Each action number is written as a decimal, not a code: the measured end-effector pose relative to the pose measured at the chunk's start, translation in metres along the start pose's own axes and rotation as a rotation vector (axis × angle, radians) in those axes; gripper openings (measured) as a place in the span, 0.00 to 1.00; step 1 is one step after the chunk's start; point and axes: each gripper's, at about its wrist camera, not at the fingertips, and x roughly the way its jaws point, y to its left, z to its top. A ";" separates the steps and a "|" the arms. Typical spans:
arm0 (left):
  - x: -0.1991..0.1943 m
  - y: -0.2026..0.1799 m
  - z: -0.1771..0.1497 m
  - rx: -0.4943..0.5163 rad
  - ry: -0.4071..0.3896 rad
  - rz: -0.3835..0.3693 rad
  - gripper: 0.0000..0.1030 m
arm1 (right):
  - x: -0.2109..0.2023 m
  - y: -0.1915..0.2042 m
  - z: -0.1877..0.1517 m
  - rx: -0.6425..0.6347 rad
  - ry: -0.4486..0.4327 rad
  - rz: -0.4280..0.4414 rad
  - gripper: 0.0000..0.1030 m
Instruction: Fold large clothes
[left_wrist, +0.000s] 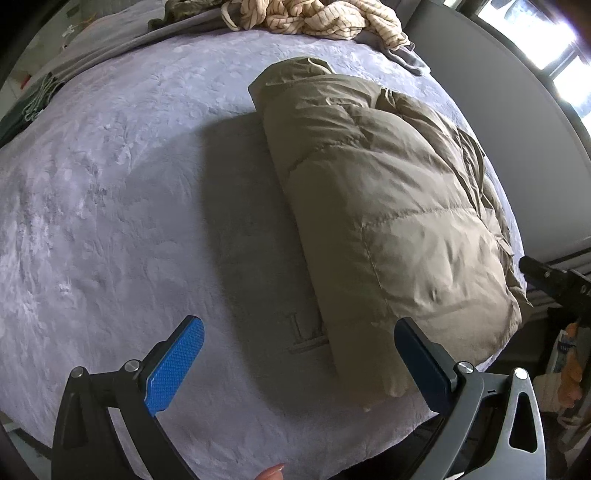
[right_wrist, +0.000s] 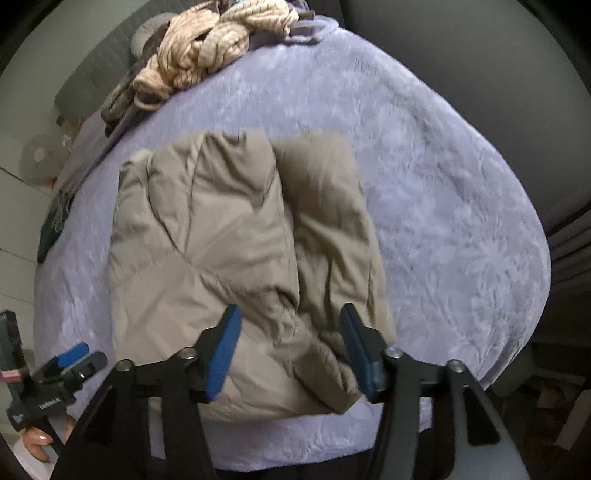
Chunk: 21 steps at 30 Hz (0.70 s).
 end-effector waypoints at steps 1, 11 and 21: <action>0.001 0.000 0.002 -0.002 0.001 -0.001 1.00 | 0.000 -0.003 0.004 0.001 0.002 0.001 0.65; 0.015 -0.005 0.051 -0.138 0.004 -0.051 1.00 | 0.027 -0.022 0.060 -0.094 0.090 0.054 0.82; 0.048 -0.017 0.076 -0.215 0.032 -0.073 1.00 | 0.078 -0.063 0.097 -0.029 0.227 0.197 0.83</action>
